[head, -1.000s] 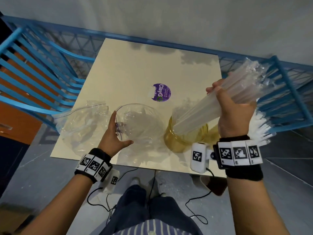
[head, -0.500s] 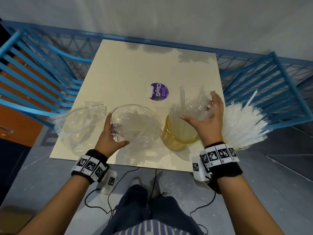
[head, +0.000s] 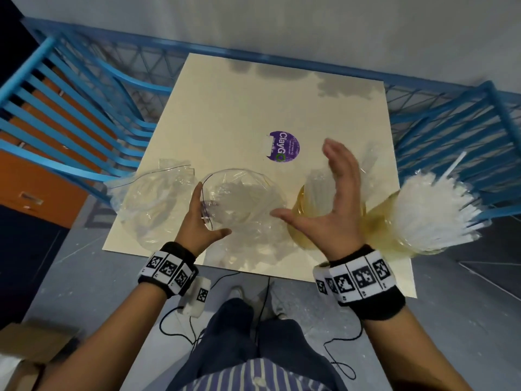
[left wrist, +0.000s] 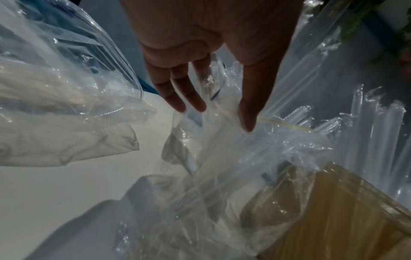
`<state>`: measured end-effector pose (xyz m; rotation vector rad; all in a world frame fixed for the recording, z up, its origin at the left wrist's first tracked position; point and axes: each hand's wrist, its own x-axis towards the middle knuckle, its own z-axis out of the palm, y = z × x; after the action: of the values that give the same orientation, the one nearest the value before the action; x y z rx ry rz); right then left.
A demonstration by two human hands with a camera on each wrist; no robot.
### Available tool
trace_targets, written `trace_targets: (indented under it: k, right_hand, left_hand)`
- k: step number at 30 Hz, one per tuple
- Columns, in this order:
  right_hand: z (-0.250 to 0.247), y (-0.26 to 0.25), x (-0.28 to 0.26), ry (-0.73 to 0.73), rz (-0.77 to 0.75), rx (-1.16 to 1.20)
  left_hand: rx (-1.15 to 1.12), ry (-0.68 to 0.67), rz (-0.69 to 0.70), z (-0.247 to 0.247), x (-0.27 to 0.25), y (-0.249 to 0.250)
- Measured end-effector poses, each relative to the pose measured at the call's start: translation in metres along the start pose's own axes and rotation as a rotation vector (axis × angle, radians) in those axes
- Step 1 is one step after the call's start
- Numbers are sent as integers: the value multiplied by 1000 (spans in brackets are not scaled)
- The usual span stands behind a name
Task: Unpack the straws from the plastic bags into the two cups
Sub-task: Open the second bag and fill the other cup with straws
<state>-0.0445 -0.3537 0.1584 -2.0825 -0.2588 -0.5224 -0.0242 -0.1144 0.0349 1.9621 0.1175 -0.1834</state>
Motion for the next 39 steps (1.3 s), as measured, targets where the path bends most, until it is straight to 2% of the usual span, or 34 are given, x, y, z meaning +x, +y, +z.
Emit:
trace_targets:
  k: [2, 3, 7, 9, 12, 14, 17, 19, 21, 24, 27, 31, 35, 39]
  right_hand:
    - [32, 9, -15, -199, 82, 65]
    - [46, 16, -24, -254, 136, 72]
    - [82, 45, -43, -252, 412, 171]
    - [93, 55, -41, -306, 525, 293]
    - [107, 70, -34, -549, 546, 331]
    - [115, 74, -30, -634, 504, 269]
    - [123, 79, -25, -536, 538, 211]
    - [126, 82, -20, -532, 528, 144]
    - [125, 80, -14, -541, 515, 111]
    - [121, 71, -6, -518, 368, -40]
    - [118, 70, -2, -421, 354, -86]
    - [122, 72, -1, -414, 299, -185]
    - [118, 60, 7, -220, 386, -7]
    - [100, 31, 20, -66, 361, 285]
  left_hand:
    - [-13, -8, -11, -1, -1, 0]
    - [-18, -11, -14, -1, -1, -1]
    - [-25, -41, -3, -5, 2, -11]
    - [-28, -85, 7, -6, 3, -14]
    - [-24, -156, 50, -5, 6, -14]
    - [-43, -203, 99, -5, 9, -9]
    - [-44, -279, 114, -2, 14, -1]
    - [-34, -305, 105, 1, 17, 1]
    - [-37, -307, 101, 3, 21, -1]
    - [-37, -272, 110, 3, 25, -2]
    - [-35, -245, 128, 0, 26, 1]
    - [-30, -244, 177, -2, 25, 6]
    - [-57, -230, 165, -8, 24, 9]
    - [-67, -132, 170, -14, 22, 5]
